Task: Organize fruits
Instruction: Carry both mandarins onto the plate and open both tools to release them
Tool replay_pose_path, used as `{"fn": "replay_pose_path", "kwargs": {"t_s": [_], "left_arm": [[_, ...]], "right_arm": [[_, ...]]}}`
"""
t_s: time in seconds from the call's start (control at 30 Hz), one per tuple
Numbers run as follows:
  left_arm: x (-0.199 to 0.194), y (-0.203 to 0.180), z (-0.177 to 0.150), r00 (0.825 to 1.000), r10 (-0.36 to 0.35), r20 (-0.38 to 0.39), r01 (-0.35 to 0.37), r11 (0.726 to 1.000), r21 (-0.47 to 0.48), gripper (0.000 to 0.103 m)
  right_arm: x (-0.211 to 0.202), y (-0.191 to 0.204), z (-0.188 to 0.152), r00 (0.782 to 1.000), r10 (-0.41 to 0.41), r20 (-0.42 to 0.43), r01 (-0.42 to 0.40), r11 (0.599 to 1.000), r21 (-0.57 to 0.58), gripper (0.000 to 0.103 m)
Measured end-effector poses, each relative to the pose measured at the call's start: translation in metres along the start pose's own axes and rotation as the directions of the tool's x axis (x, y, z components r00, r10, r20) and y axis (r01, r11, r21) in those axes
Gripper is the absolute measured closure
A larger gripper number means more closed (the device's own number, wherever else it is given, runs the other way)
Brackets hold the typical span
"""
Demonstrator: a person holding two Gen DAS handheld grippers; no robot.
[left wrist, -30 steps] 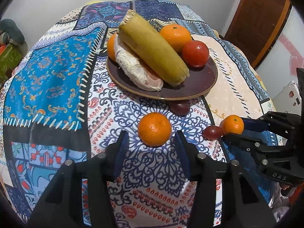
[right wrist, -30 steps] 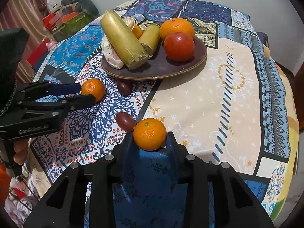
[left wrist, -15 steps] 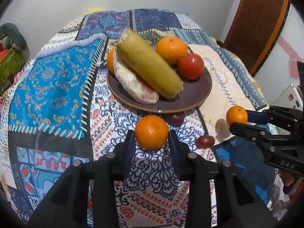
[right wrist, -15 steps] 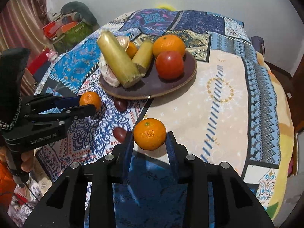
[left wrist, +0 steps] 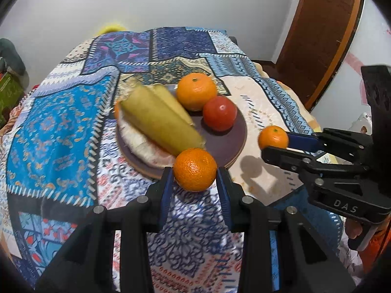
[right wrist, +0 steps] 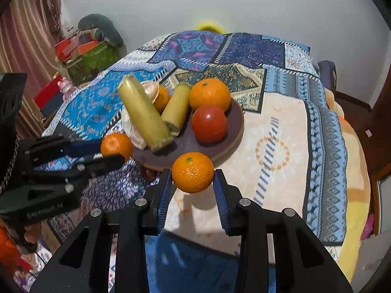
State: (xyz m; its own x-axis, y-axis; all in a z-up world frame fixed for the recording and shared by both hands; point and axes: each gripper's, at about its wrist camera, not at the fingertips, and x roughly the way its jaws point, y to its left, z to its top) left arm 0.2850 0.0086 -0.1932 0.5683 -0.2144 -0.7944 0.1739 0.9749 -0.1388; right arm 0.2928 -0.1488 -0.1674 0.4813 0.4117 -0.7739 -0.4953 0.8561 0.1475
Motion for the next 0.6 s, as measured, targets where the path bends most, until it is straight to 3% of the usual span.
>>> {"fn": "replay_pose_path", "kwargs": {"t_s": [0.3,0.6], "left_arm": [[0.028,-0.013,0.005,0.999,-0.027,-0.029,0.028,1.000,0.011,0.067],[0.033,-0.014,0.006,0.999,-0.031,-0.034,0.032,0.999,0.015,0.065]], "right_arm": [[0.014,-0.014,0.015,1.000,0.002,0.002,-0.002,1.000,0.011,0.071],[0.034,-0.015,0.020,0.999,0.028,-0.016,-0.028,1.000,0.010,0.071]]}}
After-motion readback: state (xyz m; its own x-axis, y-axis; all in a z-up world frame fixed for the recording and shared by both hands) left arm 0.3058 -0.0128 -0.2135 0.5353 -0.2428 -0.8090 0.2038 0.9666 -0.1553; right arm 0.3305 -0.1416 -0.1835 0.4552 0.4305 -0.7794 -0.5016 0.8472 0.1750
